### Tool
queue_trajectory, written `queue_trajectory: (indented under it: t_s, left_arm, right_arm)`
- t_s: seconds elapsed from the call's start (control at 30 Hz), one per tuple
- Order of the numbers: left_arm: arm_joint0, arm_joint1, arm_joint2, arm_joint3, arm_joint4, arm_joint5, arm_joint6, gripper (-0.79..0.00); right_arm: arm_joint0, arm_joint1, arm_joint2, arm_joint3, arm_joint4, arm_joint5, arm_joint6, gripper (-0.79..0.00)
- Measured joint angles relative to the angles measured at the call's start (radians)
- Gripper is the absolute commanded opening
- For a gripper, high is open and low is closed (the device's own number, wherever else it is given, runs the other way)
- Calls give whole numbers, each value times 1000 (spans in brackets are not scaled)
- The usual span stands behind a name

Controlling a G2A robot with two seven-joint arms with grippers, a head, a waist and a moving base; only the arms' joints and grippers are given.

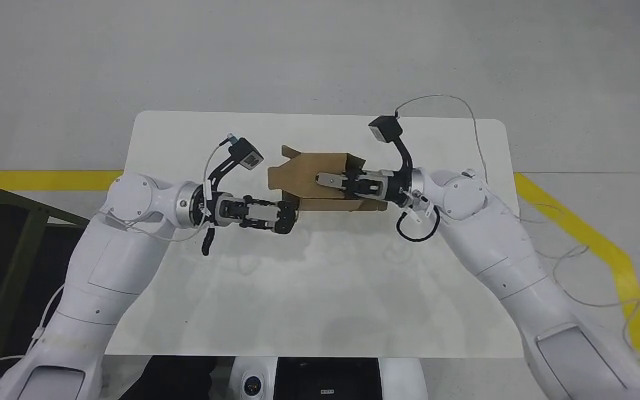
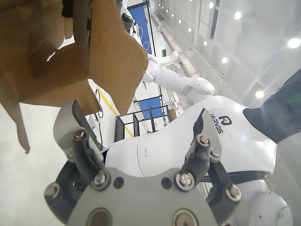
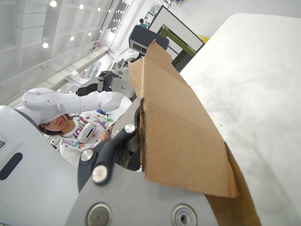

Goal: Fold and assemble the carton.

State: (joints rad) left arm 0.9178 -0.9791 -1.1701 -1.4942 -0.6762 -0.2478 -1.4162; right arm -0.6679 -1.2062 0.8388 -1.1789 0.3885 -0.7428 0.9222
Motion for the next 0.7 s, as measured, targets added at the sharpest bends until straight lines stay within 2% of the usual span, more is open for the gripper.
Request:
queue_trajectory:
  t_s: [0.3,0.7]
  left_arm:
    - [7,-2,3,-11,-14,3,-6,0]
    - [8,-7,0,-10,-58,-13,-16,0]
  right_arm:
    - [7,-15,-13,5,-25,-7,-26,-785]
    - [12,-28,-17,17,13,-7,19,-785]
